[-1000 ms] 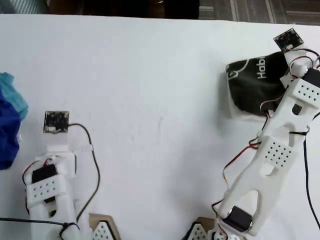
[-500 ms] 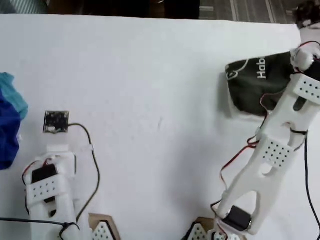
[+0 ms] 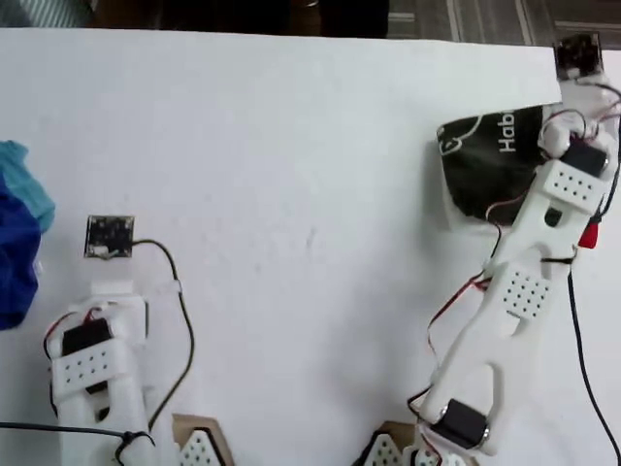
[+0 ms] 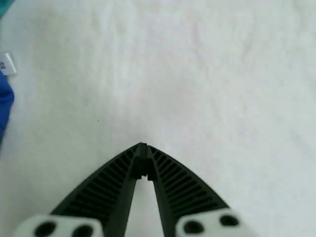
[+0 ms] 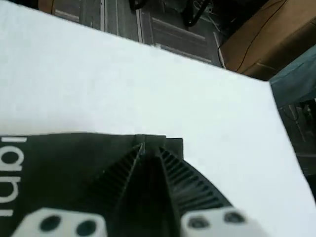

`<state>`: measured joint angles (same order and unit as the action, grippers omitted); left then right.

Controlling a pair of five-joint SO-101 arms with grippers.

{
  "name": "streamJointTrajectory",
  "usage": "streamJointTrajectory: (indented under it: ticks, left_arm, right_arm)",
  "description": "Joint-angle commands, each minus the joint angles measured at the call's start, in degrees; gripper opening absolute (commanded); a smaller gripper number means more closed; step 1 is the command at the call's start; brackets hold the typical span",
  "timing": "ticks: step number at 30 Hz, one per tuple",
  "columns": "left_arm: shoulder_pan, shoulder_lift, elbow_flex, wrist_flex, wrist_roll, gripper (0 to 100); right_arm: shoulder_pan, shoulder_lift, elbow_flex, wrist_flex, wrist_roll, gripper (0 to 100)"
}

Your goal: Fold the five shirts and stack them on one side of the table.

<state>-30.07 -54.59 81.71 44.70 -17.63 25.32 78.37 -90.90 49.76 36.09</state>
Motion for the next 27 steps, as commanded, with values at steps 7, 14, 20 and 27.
streamJointTrajectory:
  ticks: [7, 14, 20, 27]
  left_arm:
    - [-0.1, -0.9, -0.1, -0.9, 0.4, 3]
    - [-0.1, -0.9, -0.1, -0.9, 0.4, 3]
    - [-0.1, -0.9, -0.1, -0.9, 0.4, 3]
    - [-0.1, -0.9, 0.0, -0.9, 0.4, 3]
  right_arm:
    - [1.9, 2.5, -0.8, -1.5, -0.4, 2.1]
    - [2.0, -4.0, -4.6, 2.2, -1.0, 2.3]
    - [1.6, -14.9, -4.6, 8.7, -12.0, 2.4]
    - [-0.7, -24.2, -4.6, 20.8, -14.2, 2.4]
